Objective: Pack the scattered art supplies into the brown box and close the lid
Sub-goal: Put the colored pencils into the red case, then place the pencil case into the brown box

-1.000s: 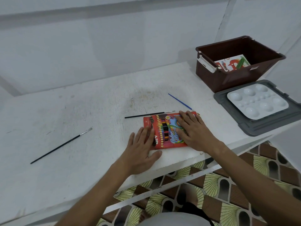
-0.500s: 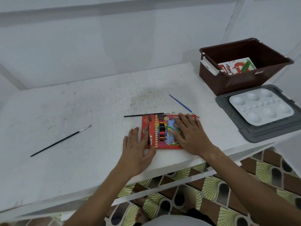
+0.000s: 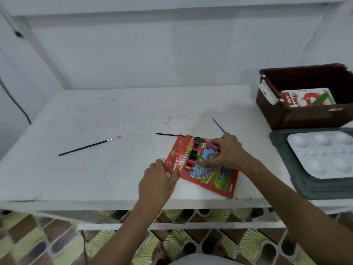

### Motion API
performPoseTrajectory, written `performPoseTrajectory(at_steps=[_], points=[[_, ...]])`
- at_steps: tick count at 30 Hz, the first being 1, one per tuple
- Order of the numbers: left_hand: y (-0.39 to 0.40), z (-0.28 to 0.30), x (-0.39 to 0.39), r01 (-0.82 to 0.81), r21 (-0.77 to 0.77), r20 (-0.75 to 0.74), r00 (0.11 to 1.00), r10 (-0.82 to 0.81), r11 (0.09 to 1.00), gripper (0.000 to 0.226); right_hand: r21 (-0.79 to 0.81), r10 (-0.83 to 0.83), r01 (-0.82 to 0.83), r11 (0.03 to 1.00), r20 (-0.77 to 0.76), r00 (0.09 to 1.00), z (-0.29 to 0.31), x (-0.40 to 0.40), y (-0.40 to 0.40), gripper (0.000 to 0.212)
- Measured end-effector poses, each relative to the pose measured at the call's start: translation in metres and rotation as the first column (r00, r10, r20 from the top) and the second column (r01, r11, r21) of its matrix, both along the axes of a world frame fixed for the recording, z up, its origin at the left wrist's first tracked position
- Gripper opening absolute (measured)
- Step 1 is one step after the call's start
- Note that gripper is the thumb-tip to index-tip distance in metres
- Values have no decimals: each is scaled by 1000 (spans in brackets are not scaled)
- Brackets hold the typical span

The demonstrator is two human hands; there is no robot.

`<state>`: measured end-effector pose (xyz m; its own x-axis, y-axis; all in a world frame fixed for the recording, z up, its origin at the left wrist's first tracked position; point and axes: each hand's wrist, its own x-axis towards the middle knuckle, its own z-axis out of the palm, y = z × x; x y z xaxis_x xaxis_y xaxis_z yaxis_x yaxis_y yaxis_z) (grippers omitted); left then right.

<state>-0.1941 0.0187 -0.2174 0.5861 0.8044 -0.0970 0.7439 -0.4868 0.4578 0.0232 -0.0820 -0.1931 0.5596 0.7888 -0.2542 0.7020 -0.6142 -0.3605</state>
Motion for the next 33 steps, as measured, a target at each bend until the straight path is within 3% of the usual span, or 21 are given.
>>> performPoseTrajectory(at_steps=[5,8,12,16,18,22,25,30,33], points=[[-5,12,1,-38,-108,-28,999,35,993,43,202,-22,91,975,-319,947,8,3,-1,49],[-8,17,2,-65,-261,49,996,80,963,48,237,9,80,968,-353,936,17,5,-2,41],[-11,31,8,-22,-649,321,898,300,760,41,344,63,129,930,-496,866,33,9,-3,33],[-10,46,23,106,-760,475,764,436,641,30,396,83,243,886,-650,755,43,14,-6,29],[-8,55,32,203,-760,546,715,437,618,25,406,88,280,870,-687,722,46,17,-7,36],[0,83,59,287,-617,690,645,328,733,26,480,126,358,801,-720,683,62,32,-15,32],[9,113,93,327,-551,740,616,268,768,24,539,157,373,755,-702,695,86,63,-28,29],[9,159,176,449,-500,803,560,203,740,22,585,56,414,697,-620,783,130,140,-62,56],[-3,175,231,508,-496,826,526,201,704,24,607,9,471,640,-619,786,148,182,-91,53]])
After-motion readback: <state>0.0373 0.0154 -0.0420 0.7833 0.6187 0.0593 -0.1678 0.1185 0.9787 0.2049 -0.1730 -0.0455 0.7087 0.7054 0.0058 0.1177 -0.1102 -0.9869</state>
